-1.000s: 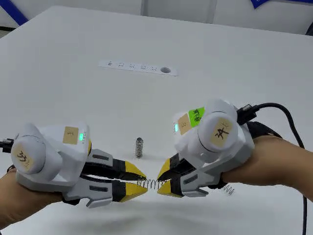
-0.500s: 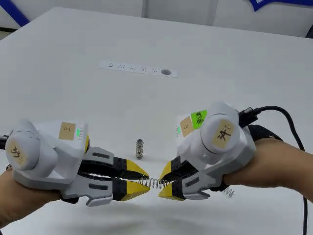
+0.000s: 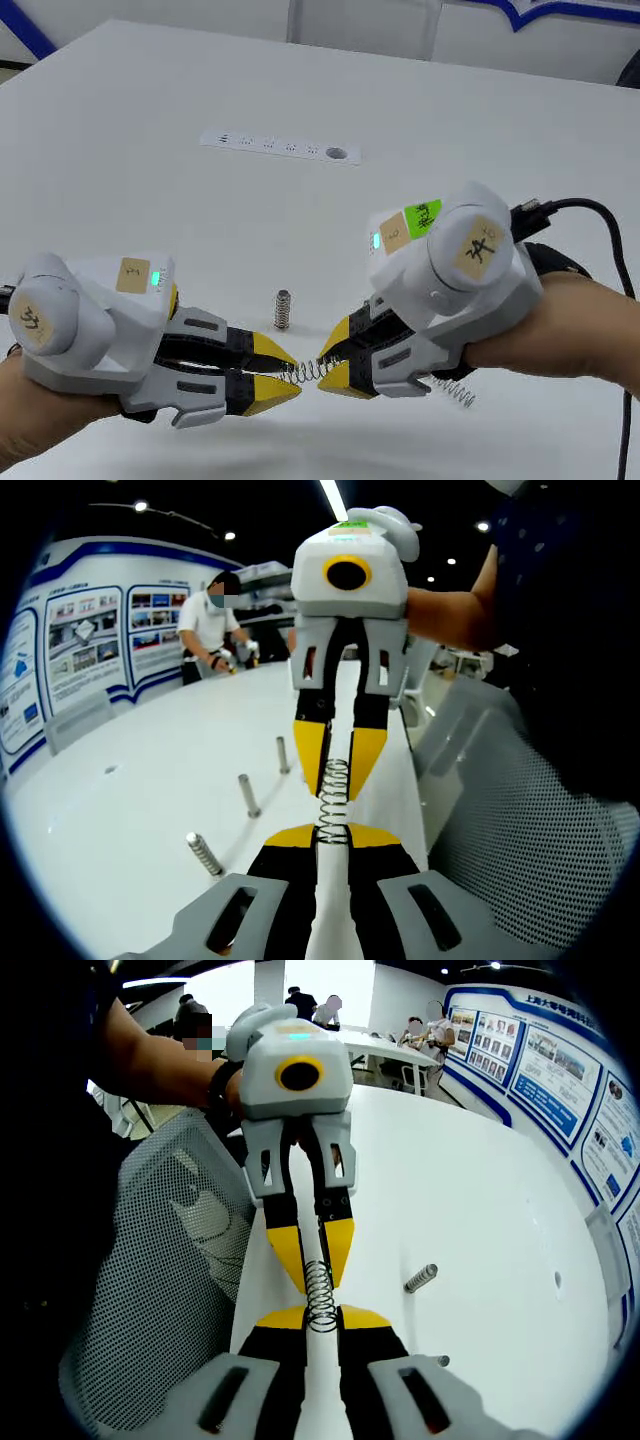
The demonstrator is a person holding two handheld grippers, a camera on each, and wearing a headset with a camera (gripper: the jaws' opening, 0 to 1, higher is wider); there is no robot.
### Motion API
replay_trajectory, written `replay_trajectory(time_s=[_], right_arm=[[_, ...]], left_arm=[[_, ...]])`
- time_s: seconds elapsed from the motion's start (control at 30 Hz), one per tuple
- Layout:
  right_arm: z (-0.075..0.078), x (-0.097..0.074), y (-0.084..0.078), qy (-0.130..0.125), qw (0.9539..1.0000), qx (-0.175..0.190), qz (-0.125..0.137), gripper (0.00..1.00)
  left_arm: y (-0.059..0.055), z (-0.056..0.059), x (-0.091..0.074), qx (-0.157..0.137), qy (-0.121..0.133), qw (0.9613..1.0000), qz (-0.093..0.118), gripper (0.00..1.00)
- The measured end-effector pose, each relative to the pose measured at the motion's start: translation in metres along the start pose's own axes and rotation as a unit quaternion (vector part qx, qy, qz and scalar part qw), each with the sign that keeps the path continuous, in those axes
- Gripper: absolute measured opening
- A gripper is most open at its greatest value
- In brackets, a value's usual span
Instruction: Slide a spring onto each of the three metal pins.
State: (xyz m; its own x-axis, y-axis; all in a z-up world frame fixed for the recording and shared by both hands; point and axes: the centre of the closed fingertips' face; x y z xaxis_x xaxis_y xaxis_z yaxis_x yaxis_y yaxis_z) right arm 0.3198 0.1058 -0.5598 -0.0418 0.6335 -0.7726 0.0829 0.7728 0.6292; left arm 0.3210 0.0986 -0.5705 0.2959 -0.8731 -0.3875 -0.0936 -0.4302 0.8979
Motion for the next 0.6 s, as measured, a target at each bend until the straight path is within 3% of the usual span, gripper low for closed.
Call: replay_trajectory(time_s=[0.23, 0.6], right_arm=[[-0.007, 0.0, 0.016, 0.002, 0.9999, -0.008, 0.008, 0.12], [-0.01, 0.002, 0.021, 0.007, 0.9998, -0.018, 0.007, 0.11]], left_arm=[[0.001, 0.0, 0.001, 0.001, 0.001, 1.0, 0.0, 0.1], [0.0, 0.002, 0.006, -0.001, 0.0, 1.0, 0.0, 0.1]])
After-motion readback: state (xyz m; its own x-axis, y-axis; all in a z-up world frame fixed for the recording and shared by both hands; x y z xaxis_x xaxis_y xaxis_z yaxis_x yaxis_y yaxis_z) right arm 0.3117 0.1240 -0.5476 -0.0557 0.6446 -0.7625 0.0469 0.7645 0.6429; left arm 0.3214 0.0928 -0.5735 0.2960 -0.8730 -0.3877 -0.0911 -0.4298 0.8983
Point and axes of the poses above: the centre of the closed fingertips' face, and the gripper's own axes: x roughly forward along the fingers, z roughly to its right, y roughly out of its top, and after that the axes turned 13 degrees about x, right-handed
